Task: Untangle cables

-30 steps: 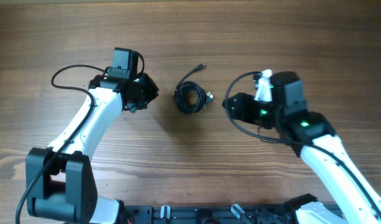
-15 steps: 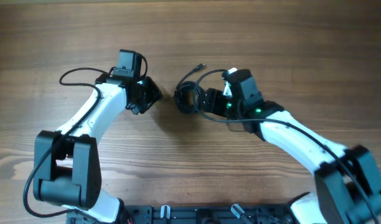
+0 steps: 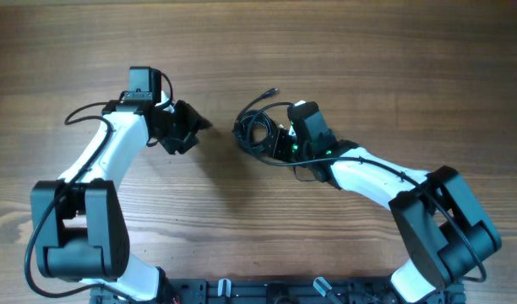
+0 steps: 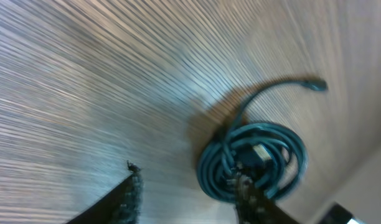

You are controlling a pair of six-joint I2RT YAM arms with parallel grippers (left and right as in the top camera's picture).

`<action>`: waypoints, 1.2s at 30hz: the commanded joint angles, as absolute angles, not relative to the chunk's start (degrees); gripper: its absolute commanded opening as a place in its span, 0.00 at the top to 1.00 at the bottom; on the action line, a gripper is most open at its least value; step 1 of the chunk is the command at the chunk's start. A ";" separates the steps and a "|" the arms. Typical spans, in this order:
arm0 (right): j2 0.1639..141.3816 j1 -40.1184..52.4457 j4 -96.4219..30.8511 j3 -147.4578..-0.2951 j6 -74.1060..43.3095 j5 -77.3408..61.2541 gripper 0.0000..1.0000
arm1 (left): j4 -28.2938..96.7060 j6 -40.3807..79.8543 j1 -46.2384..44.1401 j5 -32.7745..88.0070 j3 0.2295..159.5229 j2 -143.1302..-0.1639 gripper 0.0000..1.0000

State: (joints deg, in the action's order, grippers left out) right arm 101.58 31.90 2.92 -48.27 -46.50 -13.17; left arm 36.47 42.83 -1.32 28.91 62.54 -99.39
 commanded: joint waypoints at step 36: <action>102.78 32.08 3.38 -49.15 -48.82 -0.43 0.78 | 38.89 42.46 -0.23 37.08 62.59 -100.09 0.38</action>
